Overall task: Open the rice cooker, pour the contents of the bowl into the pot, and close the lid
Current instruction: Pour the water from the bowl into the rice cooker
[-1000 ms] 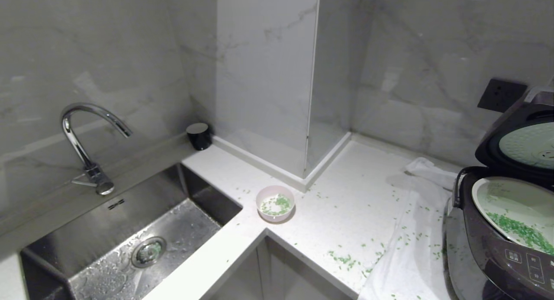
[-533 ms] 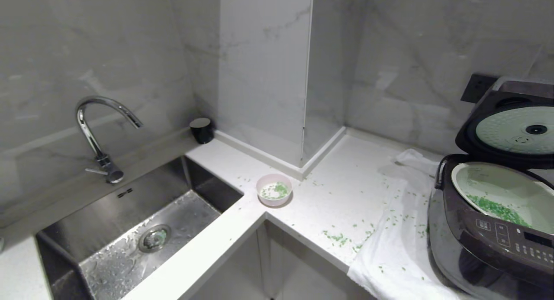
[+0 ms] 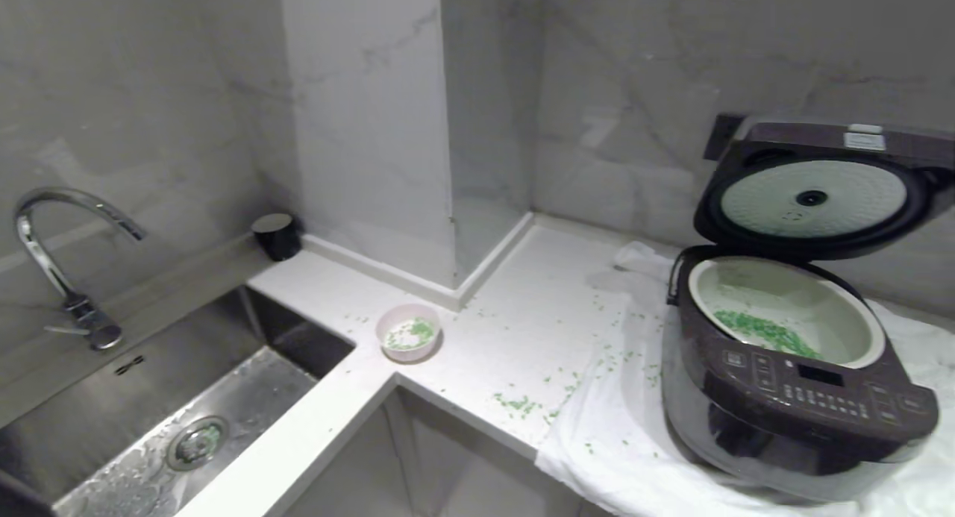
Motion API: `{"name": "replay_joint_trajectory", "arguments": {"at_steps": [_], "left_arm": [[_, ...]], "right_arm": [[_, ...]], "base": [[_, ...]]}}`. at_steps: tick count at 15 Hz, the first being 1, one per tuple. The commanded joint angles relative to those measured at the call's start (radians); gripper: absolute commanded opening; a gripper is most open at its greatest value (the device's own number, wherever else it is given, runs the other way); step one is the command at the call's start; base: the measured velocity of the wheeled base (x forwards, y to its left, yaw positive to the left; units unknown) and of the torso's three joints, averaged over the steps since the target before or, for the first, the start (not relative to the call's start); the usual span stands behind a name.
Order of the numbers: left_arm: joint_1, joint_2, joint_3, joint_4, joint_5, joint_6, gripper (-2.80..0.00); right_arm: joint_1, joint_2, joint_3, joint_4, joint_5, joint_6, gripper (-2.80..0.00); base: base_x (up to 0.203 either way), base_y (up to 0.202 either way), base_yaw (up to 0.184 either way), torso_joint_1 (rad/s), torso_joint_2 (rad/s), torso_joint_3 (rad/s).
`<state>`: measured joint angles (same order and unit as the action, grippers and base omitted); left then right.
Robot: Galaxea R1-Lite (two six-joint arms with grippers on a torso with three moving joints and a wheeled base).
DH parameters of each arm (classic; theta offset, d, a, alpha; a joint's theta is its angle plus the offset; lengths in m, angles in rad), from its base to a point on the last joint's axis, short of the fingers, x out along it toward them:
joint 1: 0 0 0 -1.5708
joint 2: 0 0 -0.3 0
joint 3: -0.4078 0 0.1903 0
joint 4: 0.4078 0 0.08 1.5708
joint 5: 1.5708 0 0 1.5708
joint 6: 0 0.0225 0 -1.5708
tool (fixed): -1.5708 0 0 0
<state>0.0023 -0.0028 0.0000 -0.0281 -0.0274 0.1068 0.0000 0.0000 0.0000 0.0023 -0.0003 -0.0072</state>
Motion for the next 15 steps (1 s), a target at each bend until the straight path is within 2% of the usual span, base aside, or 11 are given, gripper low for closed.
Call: {"name": "replay_joint_trajectory", "arguments": {"at_steps": [1, 10, 15], "left_arm": [[-0.001, 0.001, 0.014, -0.003, 0.000, -0.001, -2.80], [-0.001, 0.000, 0.014, -0.001, 0.001, -0.007, -2.80], [0.001, 0.001, 0.014, -0.001, 0.000, -0.007, -2.80]], "right_arm": [[0.000, 0.000, 0.002, 0.001, 0.000, 0.001, -2.80], [0.000, 0.000, 0.002, 0.001, 0.000, 0.001, -2.80], [0.000, 0.000, 0.002, 0.001, 0.000, 0.001, -2.80]], "base": [[0.000, 0.009, -0.183, -0.002, -0.01, 0.002], [0.001, 0.009, -0.171, 0.001, 0.01, 0.003], [0.001, 0.000, -0.035, 0.001, 0.00, 0.003]]}}
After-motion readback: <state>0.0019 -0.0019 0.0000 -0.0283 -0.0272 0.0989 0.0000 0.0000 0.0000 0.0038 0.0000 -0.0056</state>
